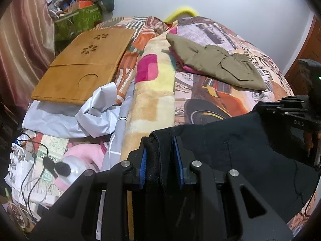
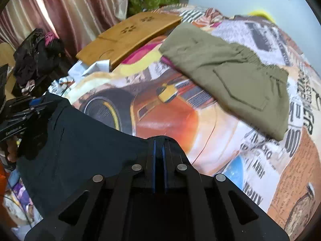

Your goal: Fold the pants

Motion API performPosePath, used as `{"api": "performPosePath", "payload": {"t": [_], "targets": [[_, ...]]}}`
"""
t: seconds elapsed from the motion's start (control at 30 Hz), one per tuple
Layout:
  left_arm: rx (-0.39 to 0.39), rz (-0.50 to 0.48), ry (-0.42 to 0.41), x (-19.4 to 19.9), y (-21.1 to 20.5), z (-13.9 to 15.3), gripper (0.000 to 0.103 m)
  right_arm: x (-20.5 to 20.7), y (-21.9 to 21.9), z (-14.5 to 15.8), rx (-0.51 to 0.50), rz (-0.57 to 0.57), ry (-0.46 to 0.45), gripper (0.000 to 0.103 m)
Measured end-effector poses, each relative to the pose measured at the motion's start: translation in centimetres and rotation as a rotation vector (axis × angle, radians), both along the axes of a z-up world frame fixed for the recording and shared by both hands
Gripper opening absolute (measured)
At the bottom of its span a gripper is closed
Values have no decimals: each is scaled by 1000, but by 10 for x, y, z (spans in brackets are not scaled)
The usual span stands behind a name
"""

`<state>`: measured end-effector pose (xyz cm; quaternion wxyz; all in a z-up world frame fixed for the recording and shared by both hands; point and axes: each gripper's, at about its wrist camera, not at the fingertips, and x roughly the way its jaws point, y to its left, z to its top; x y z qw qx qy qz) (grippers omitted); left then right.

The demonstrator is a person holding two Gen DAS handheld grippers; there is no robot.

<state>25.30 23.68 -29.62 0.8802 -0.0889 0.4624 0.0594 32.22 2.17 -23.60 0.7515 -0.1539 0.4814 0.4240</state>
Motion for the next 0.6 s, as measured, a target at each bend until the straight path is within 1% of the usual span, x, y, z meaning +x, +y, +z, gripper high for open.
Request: {"api": "performPosePath", "payload": {"t": [0.07, 0.13, 0.17, 0.2, 0.23, 0.27, 0.37, 0.43, 0.5, 0.6], "targets": [[-1, 4, 14, 6, 0, -1, 26, 2, 2, 0, -9, -6, -11, 5], [7, 18, 24, 7, 1, 1, 30, 5, -1, 3, -14, -23, -7, 5], [15, 26, 29, 7, 1, 2, 36, 8, -5, 5, -27, -48, -13, 5], [27, 34, 30, 6, 3, 4, 44, 12, -10, 8, -41, -70, -28, 5], [52, 50, 31, 4, 4, 7, 49, 15, -16, 12, -48, -97, -44, 7], [68, 65, 29, 2, 6, 12, 54, 21, -26, 17, -50, -139, -53, 12], [108, 112, -2, -13, 13, 33, 54, 30, -61, 35, -5, -222, -25, 12], [98, 115, -26, -24, 15, 48, 54, 25, -91, 51, 20, -264, -29, 13], [100, 110, -50, -37, 11, 61, 54, 16, -116, 63, 38, -298, -33, 20], [106, 93, -68, -58, -3, 73, 56, -5, -153, 76, 61, -330, -41, 26]]}}
